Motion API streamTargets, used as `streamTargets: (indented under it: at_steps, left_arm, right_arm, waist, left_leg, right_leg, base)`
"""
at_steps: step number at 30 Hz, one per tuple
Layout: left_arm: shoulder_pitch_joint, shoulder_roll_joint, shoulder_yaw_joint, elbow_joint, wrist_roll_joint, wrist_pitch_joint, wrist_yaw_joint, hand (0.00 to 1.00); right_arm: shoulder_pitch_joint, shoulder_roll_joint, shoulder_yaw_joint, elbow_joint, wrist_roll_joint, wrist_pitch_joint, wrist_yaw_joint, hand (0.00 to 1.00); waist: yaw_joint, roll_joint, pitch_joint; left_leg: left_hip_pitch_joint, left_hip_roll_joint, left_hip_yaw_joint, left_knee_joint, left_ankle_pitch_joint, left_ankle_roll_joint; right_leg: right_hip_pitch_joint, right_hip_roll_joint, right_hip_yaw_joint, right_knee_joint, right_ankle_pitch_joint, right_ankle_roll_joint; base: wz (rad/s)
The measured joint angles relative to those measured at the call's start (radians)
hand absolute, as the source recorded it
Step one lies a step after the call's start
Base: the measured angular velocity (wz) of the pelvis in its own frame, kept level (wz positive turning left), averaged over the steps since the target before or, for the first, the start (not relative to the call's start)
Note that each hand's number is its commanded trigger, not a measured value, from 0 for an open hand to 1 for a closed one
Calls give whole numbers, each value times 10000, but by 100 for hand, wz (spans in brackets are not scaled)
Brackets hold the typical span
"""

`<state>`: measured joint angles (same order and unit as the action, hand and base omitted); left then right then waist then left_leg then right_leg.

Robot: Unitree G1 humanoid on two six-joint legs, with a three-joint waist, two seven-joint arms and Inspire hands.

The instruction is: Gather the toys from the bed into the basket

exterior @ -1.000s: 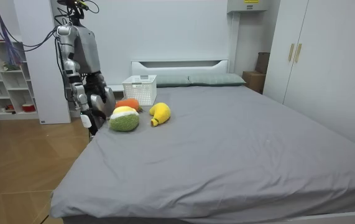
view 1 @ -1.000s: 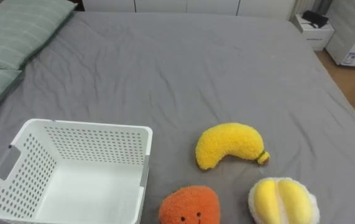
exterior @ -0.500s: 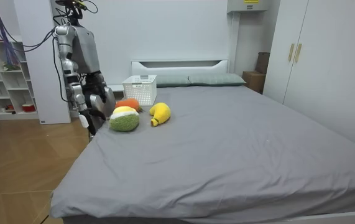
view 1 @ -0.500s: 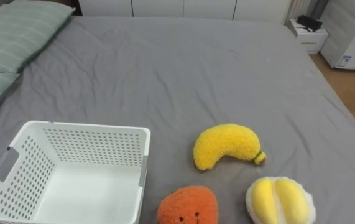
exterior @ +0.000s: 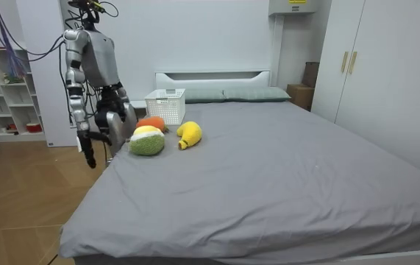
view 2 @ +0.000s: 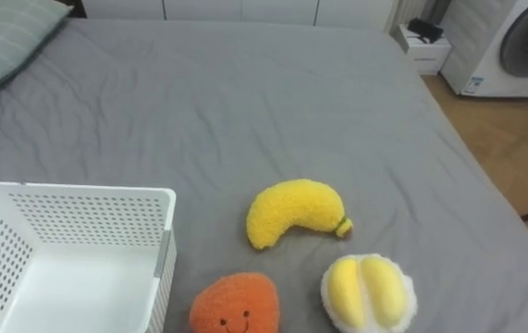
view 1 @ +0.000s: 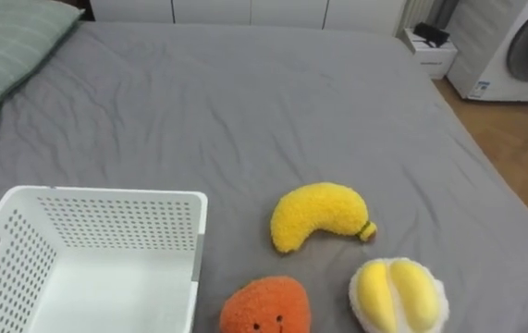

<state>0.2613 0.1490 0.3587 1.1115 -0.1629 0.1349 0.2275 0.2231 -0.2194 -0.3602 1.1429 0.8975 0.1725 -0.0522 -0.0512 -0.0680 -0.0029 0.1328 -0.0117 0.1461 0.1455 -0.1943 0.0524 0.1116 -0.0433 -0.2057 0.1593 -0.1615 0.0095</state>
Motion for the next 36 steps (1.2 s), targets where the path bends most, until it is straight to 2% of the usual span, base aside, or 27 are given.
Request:
streamTargets:
  at_steps: [3,4,6,8,9,15,17,24,29,32,36]
  left_arm:
    - [-29,204,-137,-158,-5,-51,0,0]
    - [-19,238,-211,-247,-4,-53,4,0]
    - [0,315,-580,-538,18,-60,5,0]
    - [-37,295,-704,-629,28,-53,14,0]
    - [-44,294,-710,-665,29,-57,15,0]
    - [56,203,-1308,-802,-3,-45,15,0]
    - [56,108,-1322,-908,-5,-44,20,0]
    - [96,-147,-1473,-906,13,-43,38,0]
    - [129,-138,-1499,-872,-12,-50,-87,0]
    - [189,-153,-1523,-874,0,2,-282,0]
    - [129,-143,-1294,-896,42,190,-456,0]
  right_arm:
    - [-389,-447,-181,-1905,-616,-90,-916,0]
    - [-391,-473,-170,-2461,-715,-95,-1107,0]
    - [-459,-502,-158,-4733,-1100,-111,-1719,0]
    - [-697,-507,-152,-5843,-1535,-213,-1992,0]
    - [-907,-508,-157,-6412,-1826,-246,-2137,0]
    - [-1057,-525,321,-9515,-3330,-303,-2413,0]
    - [-1124,-533,499,-9944,-3478,-304,-2253,0]
    - [-1362,-546,1543,-9833,-5308,-249,-1511,0]
    - [-1373,-544,2248,-8625,-6423,-208,-747,0]
    - [-1371,-532,2643,-8172,-7575,118,-365,0]
    - [-1384,-533,2660,-7805,-8902,182,179,0]
  waist:
    - [-28,-83,19]
    - [-30,-135,16]
    - [-42,-227,52]
    - [-50,-301,44]
    - [-39,-271,24]
    - [30,-171,62]
    - [98,-106,89]
    - [393,97,3]
    - [603,-44,10]
    - [780,-103,26]
    - [876,-176,-17]
  left_leg:
    - [-115,6,192,52,1,9]
    - [-140,7,192,65,0,11]
    - [-212,8,210,64,1,12]
    - [-227,13,230,57,1,11]
    - [-261,15,218,69,3,11]
    - [-529,13,180,25,17,18]
    - [-538,18,171,10,17,19]
    - [-499,31,149,13,21,16]
    - [-511,22,63,56,15,19]
    - [-545,9,65,81,1,39]
    - [-710,-6,31,196,-9,57]
  right_leg:
    - [-273,8,154,207,9,-6]
    - [-301,10,158,238,9,-5]
    - [-392,37,202,266,11,-8]
    - [-431,64,272,269,25,-2]
    - [-447,62,238,253,28,-2]
    - [-614,31,98,292,43,4]
    - [-627,32,91,290,43,5]
    - [-587,-29,52,331,45,4]
    - [-508,-70,-172,363,50,-3]
    - [-521,-102,-181,358,48,-1]
    - [-592,-104,-193,267,46,4]
  base:
    - [-19]
    - [-5]
    - [0]
    - [0]
    - [0]
    - [4]
    - [0]
    - [0]
    - [5]
    - [2]
    - [4]
